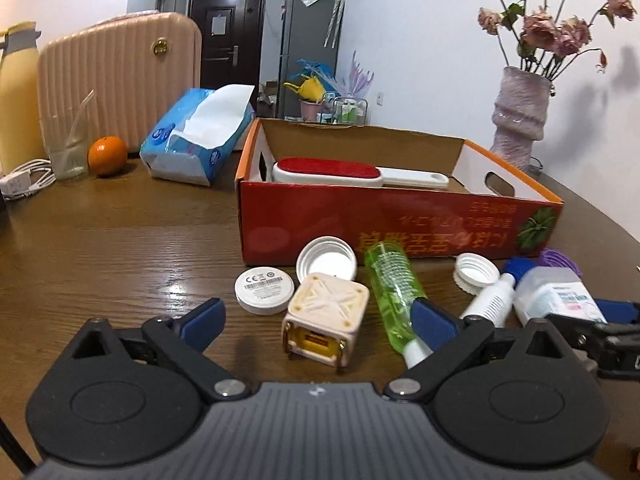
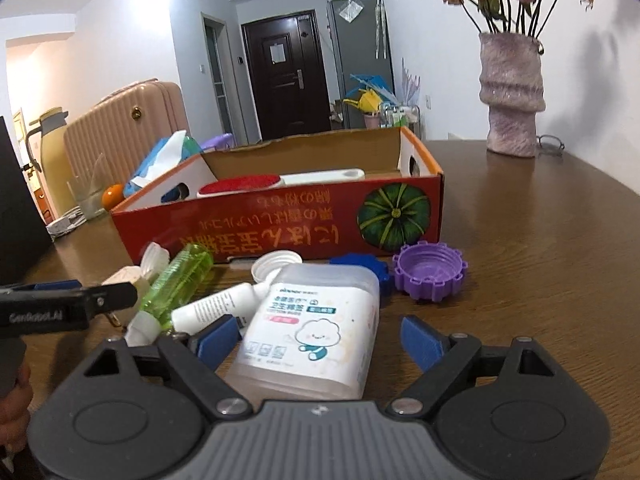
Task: Organize rigid objects
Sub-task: 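Grasp the cream cube-shaped container with the left tool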
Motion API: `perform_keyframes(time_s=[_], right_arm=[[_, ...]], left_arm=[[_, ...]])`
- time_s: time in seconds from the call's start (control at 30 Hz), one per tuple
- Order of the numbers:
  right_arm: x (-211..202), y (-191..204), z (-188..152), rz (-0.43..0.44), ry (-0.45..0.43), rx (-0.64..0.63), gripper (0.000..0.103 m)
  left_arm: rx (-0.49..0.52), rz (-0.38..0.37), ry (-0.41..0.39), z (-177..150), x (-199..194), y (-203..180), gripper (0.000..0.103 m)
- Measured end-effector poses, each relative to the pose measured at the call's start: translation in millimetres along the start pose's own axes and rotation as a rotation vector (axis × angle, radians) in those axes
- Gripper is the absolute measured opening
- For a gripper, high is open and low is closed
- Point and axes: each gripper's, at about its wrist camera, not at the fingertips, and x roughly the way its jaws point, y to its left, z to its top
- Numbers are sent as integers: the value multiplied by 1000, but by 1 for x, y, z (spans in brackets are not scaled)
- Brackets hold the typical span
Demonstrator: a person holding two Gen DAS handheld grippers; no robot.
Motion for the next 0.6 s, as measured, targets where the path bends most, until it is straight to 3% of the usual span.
perform_keyframes(time_s=[0.23, 0.3, 0.4, 0.6], right_arm=[[3, -17, 2, -28, 9, 62, 85], [2, -16, 1, -33, 4, 57, 82], [-4, -12, -1, -64, -12, 29, 82], [-31, -15, -8, -159, -62, -11, 83]], left_arm=[[-9, -30, 30, 1, 11, 3, 70], [-18, -36, 40, 0, 11, 4, 54], [-21, -40, 45, -3, 6, 2, 43], [25, -32, 38, -23, -30, -13, 40]])
